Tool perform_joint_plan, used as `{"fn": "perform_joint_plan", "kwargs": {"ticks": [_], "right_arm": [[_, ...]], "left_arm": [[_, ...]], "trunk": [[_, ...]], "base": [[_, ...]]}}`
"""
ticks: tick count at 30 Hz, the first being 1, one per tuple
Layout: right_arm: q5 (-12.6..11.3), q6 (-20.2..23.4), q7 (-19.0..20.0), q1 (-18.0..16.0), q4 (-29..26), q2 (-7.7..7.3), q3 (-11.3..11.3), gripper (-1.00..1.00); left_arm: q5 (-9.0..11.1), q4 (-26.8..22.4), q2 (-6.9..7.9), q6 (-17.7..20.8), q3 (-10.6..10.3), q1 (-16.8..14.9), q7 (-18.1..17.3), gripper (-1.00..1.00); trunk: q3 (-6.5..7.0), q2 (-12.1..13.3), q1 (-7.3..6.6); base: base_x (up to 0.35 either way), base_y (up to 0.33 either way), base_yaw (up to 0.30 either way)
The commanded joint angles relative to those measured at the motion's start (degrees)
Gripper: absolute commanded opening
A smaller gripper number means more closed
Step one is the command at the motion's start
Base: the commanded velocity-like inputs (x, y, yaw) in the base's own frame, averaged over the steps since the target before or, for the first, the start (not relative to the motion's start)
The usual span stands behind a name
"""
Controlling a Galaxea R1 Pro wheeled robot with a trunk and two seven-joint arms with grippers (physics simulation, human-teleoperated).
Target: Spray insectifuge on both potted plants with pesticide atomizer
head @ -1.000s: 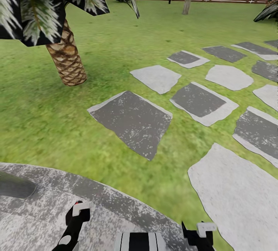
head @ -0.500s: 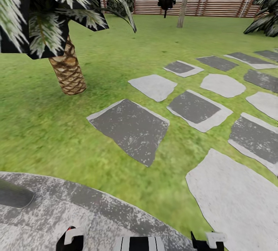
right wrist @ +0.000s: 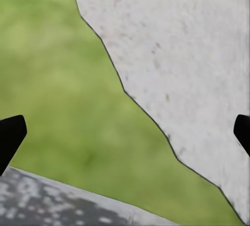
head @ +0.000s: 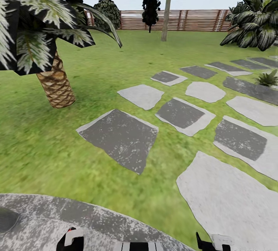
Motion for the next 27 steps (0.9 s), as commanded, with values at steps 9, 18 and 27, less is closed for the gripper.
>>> {"fn": "perform_joint_plan", "kwargs": {"ticks": [9,18,27], "right_arm": [[0.1,-0.1,0.2,0.0,0.9,0.02,-0.1,1.0],[0.1,-0.1,0.3,0.0,1.0,0.02,-0.1,1.0],[0.1,-0.1,0.2,0.0,1.0,0.1,0.0,1.0]], "left_arm": [[-0.1,0.0,0.19,-0.2,0.2,0.1,0.2,-1.0],[-0.1,0.0,0.21,-0.2,0.2,0.1,0.2,-1.0],[-0.1,0.0,0.21,-0.2,0.2,0.1,0.2,-1.0]], "trunk": [[2.59,0.1,-0.24],[5.09,0.2,-0.47],[6.96,1.9,-1.49]], "base": [[0.0,0.0,-0.223],[0.0,0.0,-0.244],[0.0,0.0,-0.258]]}}
